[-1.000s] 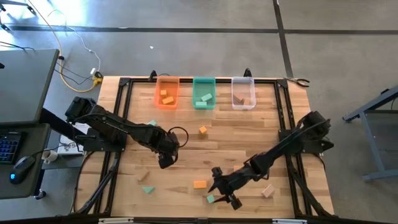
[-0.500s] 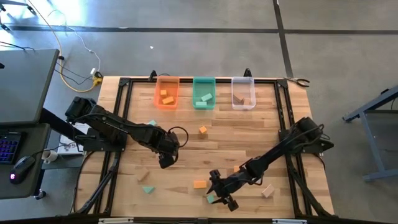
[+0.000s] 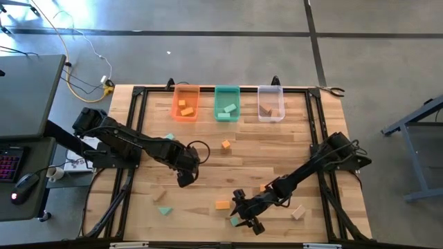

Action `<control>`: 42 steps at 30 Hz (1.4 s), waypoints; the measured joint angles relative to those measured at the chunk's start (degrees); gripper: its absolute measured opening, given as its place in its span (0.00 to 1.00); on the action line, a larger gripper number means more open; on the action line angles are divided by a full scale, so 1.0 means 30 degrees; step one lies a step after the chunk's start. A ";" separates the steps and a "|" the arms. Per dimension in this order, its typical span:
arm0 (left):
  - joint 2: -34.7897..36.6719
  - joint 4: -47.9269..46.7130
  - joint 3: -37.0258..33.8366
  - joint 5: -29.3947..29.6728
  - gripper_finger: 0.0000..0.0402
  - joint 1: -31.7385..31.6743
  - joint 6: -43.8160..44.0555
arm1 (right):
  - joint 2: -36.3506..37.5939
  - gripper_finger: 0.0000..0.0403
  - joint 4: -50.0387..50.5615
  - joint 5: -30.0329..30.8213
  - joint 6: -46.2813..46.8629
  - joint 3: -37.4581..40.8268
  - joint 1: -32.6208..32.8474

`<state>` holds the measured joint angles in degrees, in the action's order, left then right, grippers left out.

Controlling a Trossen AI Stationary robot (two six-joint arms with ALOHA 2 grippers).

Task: Sort & place blocks by color
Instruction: Put the blue block into the blue bin

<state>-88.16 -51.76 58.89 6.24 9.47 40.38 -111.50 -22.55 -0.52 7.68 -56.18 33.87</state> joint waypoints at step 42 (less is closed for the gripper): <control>0.0000 0.0762 0.0000 0.0146 0.54 -0.0007 -0.0015 | -0.2196 0.27 -0.1998 -0.0274 0.0940 0.0000 0.0211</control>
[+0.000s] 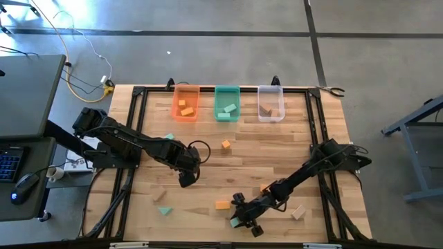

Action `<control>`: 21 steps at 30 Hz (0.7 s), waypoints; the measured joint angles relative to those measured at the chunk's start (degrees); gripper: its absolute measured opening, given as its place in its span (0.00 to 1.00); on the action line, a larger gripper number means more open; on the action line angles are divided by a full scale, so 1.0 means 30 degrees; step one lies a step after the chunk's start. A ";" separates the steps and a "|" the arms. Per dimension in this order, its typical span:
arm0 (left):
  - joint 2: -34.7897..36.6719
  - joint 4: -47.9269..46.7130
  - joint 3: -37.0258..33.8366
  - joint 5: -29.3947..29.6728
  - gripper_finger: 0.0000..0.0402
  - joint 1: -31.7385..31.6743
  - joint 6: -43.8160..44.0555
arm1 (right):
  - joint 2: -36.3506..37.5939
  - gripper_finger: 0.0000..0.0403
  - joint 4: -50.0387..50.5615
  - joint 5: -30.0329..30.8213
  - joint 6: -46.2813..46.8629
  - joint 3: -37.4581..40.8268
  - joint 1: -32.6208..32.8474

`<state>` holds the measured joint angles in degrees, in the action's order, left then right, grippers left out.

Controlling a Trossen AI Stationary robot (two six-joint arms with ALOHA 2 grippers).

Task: Sort & place blocks by color
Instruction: Put the blue block into the blue bin

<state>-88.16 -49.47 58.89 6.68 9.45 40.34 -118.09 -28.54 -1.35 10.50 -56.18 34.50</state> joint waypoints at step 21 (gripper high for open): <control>0.0000 -0.0007 0.0000 0.4290 0.54 0.0000 -0.0881 | 0.6079 0.27 0.5895 0.5263 -0.6302 0.0000 -0.3818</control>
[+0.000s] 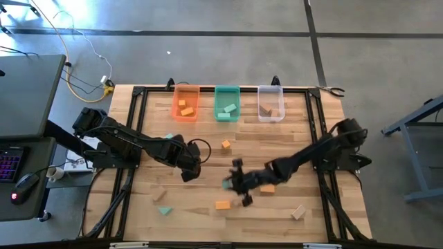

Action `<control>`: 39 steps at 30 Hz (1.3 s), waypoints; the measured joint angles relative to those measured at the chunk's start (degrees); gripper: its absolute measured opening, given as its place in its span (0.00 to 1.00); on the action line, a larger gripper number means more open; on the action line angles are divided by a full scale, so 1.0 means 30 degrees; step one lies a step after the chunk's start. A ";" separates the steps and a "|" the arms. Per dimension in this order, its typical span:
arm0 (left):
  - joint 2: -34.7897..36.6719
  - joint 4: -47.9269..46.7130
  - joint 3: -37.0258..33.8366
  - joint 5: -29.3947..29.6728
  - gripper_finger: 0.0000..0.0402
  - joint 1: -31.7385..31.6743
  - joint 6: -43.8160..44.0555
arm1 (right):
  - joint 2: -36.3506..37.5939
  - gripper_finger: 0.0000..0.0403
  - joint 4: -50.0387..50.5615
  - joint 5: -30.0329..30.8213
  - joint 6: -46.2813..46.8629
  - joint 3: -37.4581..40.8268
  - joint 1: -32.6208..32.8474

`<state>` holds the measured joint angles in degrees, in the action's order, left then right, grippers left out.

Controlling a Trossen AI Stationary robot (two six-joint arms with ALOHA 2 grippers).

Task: Sort & place blocks by color
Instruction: Put the blue block into the blue bin

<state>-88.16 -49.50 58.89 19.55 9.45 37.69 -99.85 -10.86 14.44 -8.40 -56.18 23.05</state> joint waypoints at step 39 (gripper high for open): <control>0.0000 0.0865 0.0000 -0.2449 0.54 0.2747 0.1906 | -0.0417 0.27 -0.2274 -0.1429 0.1605 -0.0007 -1.5243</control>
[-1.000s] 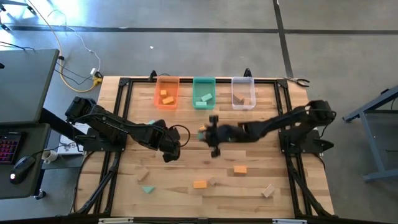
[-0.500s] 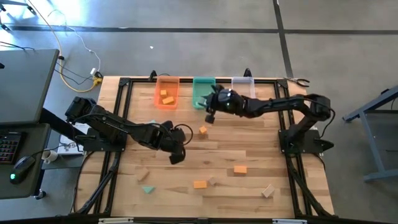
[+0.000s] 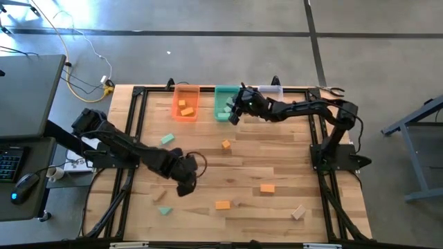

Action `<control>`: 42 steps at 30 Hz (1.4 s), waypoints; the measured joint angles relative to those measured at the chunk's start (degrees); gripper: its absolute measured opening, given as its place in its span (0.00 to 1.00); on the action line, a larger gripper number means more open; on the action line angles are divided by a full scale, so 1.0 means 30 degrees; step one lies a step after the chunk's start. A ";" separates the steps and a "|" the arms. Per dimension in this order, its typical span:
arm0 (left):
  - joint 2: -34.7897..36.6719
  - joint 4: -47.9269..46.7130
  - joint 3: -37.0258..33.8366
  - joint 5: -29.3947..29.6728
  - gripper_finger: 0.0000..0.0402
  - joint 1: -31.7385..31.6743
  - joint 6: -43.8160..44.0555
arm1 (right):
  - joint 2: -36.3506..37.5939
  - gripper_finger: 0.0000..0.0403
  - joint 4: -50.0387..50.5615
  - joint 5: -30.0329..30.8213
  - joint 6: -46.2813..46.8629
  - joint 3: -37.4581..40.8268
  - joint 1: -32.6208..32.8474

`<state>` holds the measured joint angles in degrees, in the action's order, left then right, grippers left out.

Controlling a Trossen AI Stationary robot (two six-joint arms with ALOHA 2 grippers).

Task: Sort & place blocks by color
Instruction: Put the blue block into the blue bin, then put the brown block into the transparent bin

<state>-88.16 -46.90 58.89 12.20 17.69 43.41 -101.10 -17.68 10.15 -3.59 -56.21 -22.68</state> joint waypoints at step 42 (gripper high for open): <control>0.0015 -0.5491 -0.0319 -0.4500 0.54 0.5906 1.2717 | -0.0574 0.55 0.0804 -0.3498 0.4591 0.0000 -0.0655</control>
<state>-88.12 -63.37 57.94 -1.30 35.41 81.56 -102.83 -15.27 -0.34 10.18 -56.21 -24.65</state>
